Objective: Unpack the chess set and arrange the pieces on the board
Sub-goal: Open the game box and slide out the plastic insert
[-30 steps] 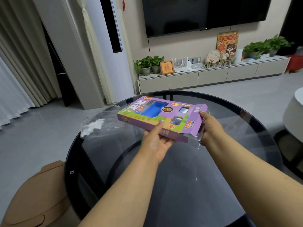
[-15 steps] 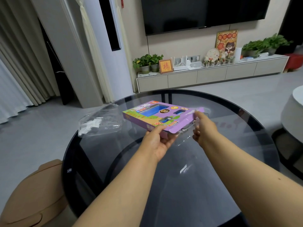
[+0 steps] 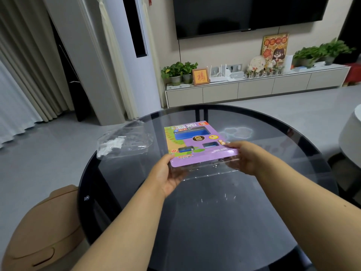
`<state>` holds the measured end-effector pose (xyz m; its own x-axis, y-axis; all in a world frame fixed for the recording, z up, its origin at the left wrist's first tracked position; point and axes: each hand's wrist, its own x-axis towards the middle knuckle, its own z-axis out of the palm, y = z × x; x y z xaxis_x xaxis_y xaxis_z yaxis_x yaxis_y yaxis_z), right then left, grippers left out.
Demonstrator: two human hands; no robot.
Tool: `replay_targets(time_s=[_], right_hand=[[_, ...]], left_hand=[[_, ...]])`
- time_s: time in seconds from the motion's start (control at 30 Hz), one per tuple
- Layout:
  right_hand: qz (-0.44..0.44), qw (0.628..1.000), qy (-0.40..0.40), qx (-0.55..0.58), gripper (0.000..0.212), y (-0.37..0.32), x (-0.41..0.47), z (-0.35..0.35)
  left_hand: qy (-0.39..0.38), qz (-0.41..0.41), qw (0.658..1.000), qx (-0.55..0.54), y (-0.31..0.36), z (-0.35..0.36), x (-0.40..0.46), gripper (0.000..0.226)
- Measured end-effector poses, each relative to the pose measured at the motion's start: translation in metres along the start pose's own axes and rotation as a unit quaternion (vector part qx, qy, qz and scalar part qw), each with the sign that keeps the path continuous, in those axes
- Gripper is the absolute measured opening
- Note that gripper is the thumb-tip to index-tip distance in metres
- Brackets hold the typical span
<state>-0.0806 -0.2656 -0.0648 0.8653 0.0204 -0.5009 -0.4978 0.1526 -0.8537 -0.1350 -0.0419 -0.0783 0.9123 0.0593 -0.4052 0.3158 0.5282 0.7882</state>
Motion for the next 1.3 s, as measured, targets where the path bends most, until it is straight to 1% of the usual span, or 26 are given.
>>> replay_targets(time_s=[0.03,0.1,0.17,0.23,0.3,0.37,0.47,0.63,0.73,0.77,0.8,0.83,0.87,0.9,0.93,0.97,1.0,1.03,1.1,1.13,1.17,1.3], right_hand=[[0.005,1.0,-0.005,0.002,0.014,0.001,0.0,0.003],[0.011,1.0,0.002,-0.008,0.014,0.003,0.0,0.008],[0.009,0.999,0.021,-0.032,0.014,0.005,0.002,0.012],[0.01,0.998,0.035,-0.045,0.013,0.008,0.004,0.015],[0.015,0.998,0.043,-0.046,0.012,0.01,0.005,0.017],[0.019,0.998,0.052,-0.043,0.012,0.012,0.007,0.019],[0.023,0.997,0.063,-0.034,0.011,0.014,0.01,0.019],[0.025,0.996,0.085,-0.032,0.01,0.011,0.015,0.024],[0.026,0.994,0.097,-0.044,0.013,0.012,0.019,0.026],[0.015,0.993,0.101,-0.054,0.016,0.011,0.02,0.027],[-0.016,0.989,0.118,-0.088,0.023,0.011,0.021,0.027],[-0.061,0.975,0.144,-0.158,0.034,0.011,0.022,0.026],[-0.122,0.943,0.178,-0.252,0.045,0.01,0.022,0.025],[-0.189,0.904,0.189,-0.333,0.053,0.008,0.018,0.026],[-0.251,0.874,0.159,-0.385,0.055,0.004,0.011,0.028],[-0.293,0.851,0.101,-0.423,0.054,0.002,0.004,0.031],[-0.314,0.825,0.042,-0.467,0.051,0.001,-0.002,0.034],[-0.323,0.791,0.001,-0.52,0.049,0.0,-0.008,0.038],[-0.336,0.727,-0.03,-0.599,0.048,0.001,-0.01,0.043],[-0.342,0.709,-0.029,-0.616,0.047,0.001,-0.008,0.044],[-0.349,0.7,-0.025,-0.623,0.046,0.001,-0.005,0.044],[-0.374,0.678,-0.003,-0.633,0.042,0.002,0.007,0.048]], left_hand=[[-0.002,-0.001,1.0,-0.016,-0.002,-0.002,-0.001,0.019],[-0.027,0.002,0.998,-0.049,-0.005,-0.005,-0.006,0.021],[-0.059,0.018,0.996,-0.069,-0.01,-0.009,-0.011,0.036],[-0.074,0.038,0.995,-0.055,-0.015,-0.011,-0.012,0.043],[-0.068,0.048,0.996,-0.027,-0.016,-0.012,-0.013,0.04],[-0.063,0.049,0.997,-0.008,-0.015,-0.014,-0.013,0.043],[-0.069,0.037,0.997,0.004,-0.011,-0.02,-0.014,0.047],[-0.102,0.007,0.995,0.02,-0.008,-0.026,-0.02,0.057],[-0.109,-0.001,0.994,0.015,-0.009,-0.028,-0.02,0.061],[-0.111,-0.001,0.994,0.012,-0.01,-0.029,-0.02,0.063],[-0.112,-0.003,0.994,0.008,-0.01,-0.029,-0.02,0.065],[-0.112,-0.004,0.994,0.005,-0.01,-0.03,-0.019,0.066],[-0.113,-0.006,0.994,0.003,-0.01,-0.03,-0.018,0.066],[-0.113,-0.008,0.994,0.002,-0.01,-0.031,-0.018,0.066],[-0.114,-0.008,0.993,0.001,-0.01,-0.031,-0.017,0.065],[-0.114,-0.007,0.993,0.001,-0.01,-0.032,-0.016,0.063],[-0.116,-0.007,0.993,-0.001,-0.01,-0.032,-0.015,0.062],[-0.116,-0.008,0.993,-0.003,-0.01,-0.031,-0.015,0.062],[-0.113,-0.009,0.994,-0.005,-0.01,-0.03,-0.014,0.062],[-0.111,-0.011,0.994,-0.003,-0.009,-0.03,-0.015,0.061],[-0.108,-0.013,0.994,0.0,-0.009,-0.029,-0.015,0.059],[-0.111,-0.016,0.994,0.013,-0.009,-0.029,-0.018,0.058]])
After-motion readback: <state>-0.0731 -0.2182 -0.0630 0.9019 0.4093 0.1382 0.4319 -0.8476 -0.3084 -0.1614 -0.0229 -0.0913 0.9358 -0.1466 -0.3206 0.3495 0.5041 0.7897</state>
